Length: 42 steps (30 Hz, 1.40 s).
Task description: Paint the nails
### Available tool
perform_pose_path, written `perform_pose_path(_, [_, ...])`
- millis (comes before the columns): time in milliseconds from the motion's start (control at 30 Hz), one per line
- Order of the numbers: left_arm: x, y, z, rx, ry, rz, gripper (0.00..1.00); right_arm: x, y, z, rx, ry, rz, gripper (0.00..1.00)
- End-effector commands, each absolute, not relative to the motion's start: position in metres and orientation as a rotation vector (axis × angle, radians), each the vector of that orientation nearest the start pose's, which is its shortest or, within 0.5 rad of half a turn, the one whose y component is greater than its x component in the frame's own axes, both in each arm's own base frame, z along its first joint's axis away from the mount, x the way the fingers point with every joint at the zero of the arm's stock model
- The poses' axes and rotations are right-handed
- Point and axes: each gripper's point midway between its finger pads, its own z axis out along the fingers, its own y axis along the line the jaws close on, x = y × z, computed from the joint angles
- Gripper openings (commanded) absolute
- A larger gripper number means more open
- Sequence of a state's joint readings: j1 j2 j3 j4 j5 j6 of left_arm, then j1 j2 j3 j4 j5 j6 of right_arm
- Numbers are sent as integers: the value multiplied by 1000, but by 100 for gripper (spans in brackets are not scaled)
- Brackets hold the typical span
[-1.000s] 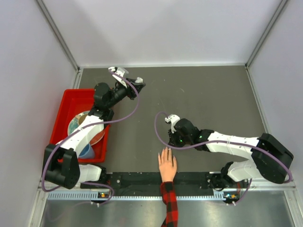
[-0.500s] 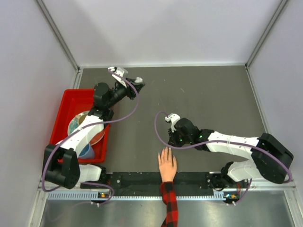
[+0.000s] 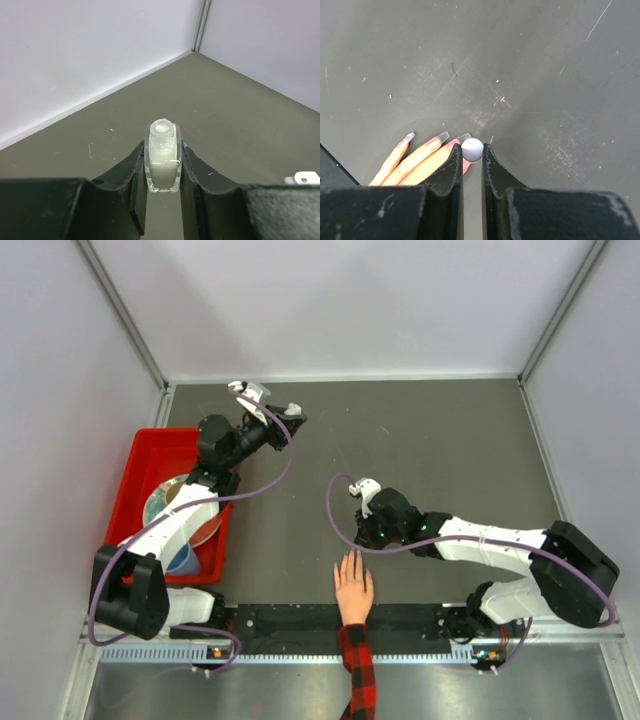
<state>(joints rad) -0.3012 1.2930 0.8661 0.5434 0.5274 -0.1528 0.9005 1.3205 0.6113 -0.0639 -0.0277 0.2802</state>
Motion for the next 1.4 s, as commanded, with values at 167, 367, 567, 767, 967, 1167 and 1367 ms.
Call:
perform_pose_path(167, [370,-213,346,559,1290,-735,0,211,283,74,-727,2224,618,0])
perform_pose_path(367, [371,-212,345,557,1293,-735,0,211,283,72,-727,2231,616,0])
perform_pose_path(567, [370,-212,346,559,1291,-736,0,210,282,70,-722,2245,609,0])
perform_pose_path(767, [370,-212,346,558,1290,-737,0,210,280,74,-706,2236,609,0])
perform_pose_path(967, [370,-212,347,559,1289,-741,0,211,274,73,-686,2245,587,0])
perform_pose_path(1167, [370,-213,346,560,1290,-745,0,210,272,74,-670,2246,582,0])
perform_pose_path(1367, [370,-213,346,558,1289,-747,0,208,272,77,-669,2238,602,0])
